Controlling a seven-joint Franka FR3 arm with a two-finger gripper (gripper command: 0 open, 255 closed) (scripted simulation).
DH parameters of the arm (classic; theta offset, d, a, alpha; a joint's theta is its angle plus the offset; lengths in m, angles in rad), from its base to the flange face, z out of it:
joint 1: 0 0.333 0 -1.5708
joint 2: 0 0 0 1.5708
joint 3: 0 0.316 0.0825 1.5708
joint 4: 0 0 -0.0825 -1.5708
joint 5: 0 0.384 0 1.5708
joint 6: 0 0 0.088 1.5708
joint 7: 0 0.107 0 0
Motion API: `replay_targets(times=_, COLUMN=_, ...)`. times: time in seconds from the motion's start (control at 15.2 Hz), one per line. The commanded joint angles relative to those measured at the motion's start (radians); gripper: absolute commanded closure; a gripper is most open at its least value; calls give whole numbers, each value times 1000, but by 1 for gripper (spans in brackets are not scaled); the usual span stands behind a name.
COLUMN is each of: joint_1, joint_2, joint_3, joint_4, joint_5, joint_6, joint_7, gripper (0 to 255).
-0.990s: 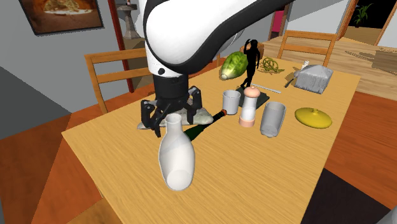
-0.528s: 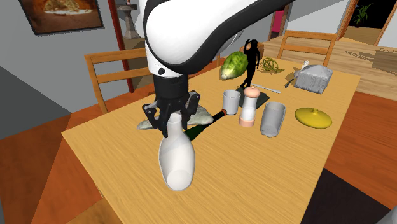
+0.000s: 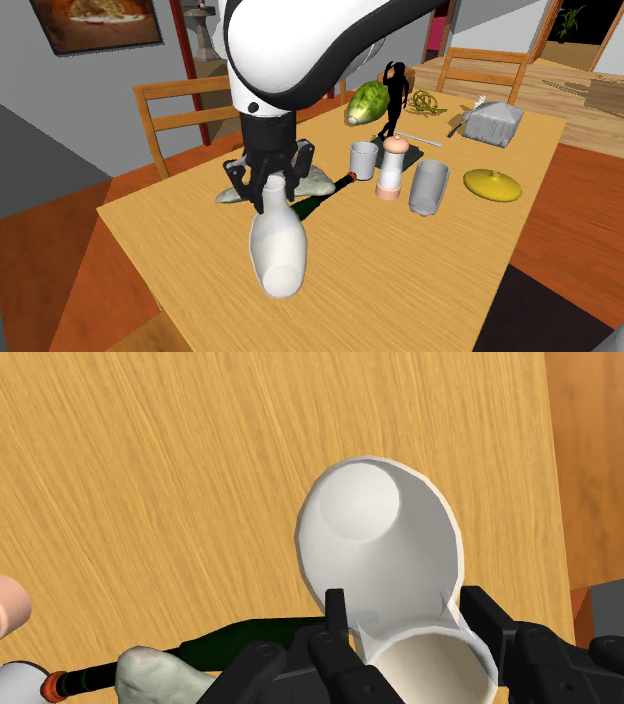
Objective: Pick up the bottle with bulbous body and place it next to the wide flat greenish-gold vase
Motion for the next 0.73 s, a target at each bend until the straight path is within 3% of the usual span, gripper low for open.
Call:
replay_targets(times=0.0, joint_1=0, joint_2=-10, joint_3=-2, joint_4=16, joint_5=5, joint_6=-25, joint_7=-4, gripper=255)
replay_targets(times=0.66, joint_1=-1, joint_2=-50, joint_3=-12, joint_4=113, joint_5=21, joint_6=-159, joint_7=-20, gripper=255)
